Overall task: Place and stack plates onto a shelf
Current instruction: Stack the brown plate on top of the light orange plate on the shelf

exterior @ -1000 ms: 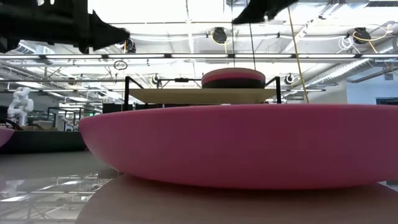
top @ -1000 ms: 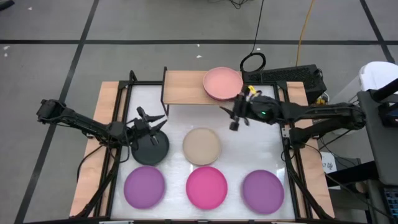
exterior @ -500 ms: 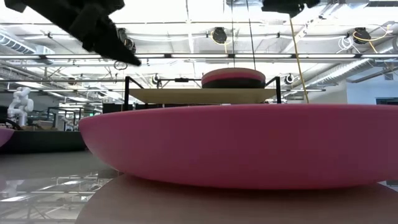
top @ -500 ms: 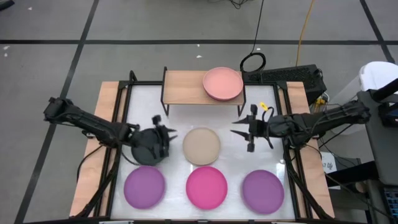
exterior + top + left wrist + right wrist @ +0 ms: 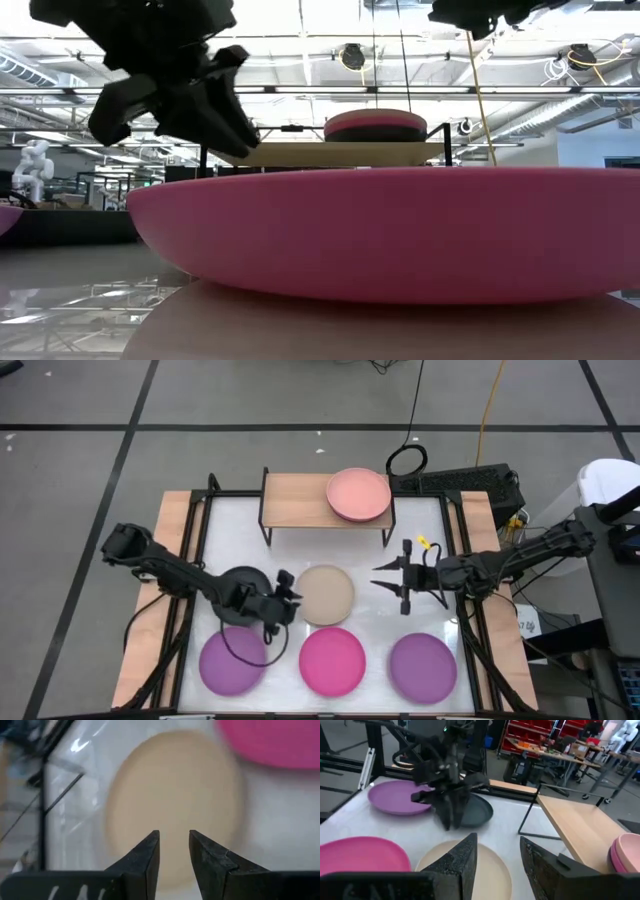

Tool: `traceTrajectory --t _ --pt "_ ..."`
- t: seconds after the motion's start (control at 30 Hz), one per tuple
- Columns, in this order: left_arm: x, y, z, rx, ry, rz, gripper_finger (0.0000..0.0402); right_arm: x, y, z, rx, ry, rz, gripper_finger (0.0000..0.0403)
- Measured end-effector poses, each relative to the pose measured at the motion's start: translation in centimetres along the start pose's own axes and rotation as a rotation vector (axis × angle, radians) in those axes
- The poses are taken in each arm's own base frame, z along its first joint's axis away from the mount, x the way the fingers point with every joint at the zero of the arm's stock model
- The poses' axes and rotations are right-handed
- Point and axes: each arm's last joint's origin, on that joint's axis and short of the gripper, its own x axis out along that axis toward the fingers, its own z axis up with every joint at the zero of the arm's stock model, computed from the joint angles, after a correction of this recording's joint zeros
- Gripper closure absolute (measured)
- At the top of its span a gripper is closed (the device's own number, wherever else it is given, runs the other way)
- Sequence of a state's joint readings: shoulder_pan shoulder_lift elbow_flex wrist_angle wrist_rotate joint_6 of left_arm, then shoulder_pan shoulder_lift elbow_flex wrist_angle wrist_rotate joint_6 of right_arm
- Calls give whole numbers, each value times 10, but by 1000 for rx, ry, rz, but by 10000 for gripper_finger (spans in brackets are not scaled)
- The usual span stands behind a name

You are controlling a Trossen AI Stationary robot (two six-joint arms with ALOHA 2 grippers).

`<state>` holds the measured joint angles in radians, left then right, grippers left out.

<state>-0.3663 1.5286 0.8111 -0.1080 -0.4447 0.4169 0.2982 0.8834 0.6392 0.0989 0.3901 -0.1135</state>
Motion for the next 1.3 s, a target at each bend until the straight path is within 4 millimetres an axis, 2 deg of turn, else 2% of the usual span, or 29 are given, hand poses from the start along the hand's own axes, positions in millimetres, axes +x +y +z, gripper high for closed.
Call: traceTrajectory --t 0.1,0.27,0.57,0.93,1.3 --pt "2 -12 10 90 19 -75 291 -3 1 2 2 -15 11 273" --pt "4 -20 22 130 45 -124 291 -8 4 5 7 -39 32 273" --pt "22 -23 13 129 111 -164 291 -10 6 6 8 -51 44 273" --pt "32 -5 3 63 128 -219 291 -10 6 6 2 -44 44 273" --pt "39 -6 -4 62 158 -239 291 -10 6 5 1 -43 45 273"
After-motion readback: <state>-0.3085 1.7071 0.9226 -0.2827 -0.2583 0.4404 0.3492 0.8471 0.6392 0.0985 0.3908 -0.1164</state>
